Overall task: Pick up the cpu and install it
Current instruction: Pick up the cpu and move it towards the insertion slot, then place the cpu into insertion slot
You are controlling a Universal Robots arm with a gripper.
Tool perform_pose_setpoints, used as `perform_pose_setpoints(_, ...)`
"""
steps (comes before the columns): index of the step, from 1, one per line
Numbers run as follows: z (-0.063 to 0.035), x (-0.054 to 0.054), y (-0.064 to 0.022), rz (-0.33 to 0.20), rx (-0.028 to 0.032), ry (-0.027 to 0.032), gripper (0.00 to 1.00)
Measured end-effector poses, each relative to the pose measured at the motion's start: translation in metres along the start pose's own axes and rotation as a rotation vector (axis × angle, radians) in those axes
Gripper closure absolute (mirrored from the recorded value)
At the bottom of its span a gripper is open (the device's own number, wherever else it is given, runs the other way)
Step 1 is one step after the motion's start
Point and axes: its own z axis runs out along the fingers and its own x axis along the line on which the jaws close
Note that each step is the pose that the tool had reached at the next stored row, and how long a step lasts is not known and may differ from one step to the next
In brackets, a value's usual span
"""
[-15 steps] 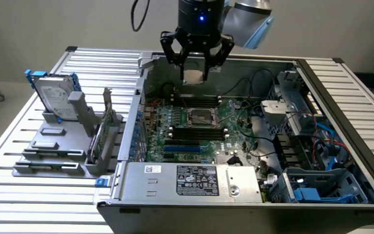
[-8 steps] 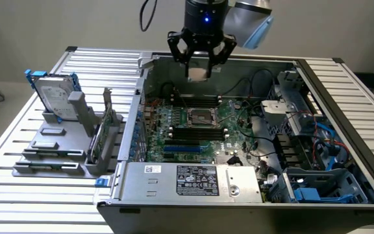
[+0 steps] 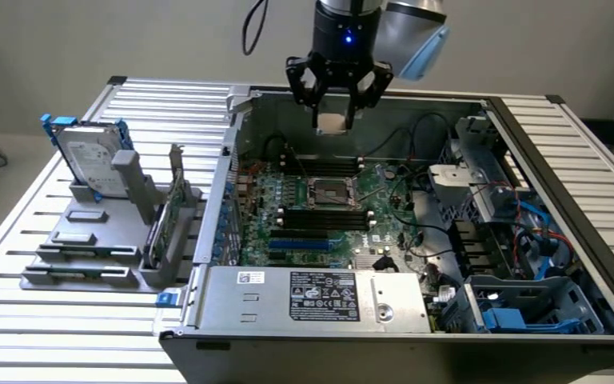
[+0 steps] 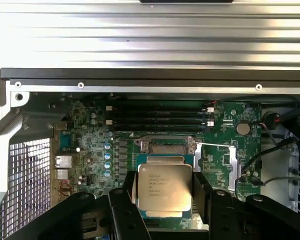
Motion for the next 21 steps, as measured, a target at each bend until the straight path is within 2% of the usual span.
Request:
perform_pose_setpoints(7,0.0126,-0.004,-0.0005,0.000,0.0003,0.0000,0.45)
perform_pose_setpoints(21,0.0129,-0.004,-0.0005,0.001,0.0002,-0.0001,0.45)
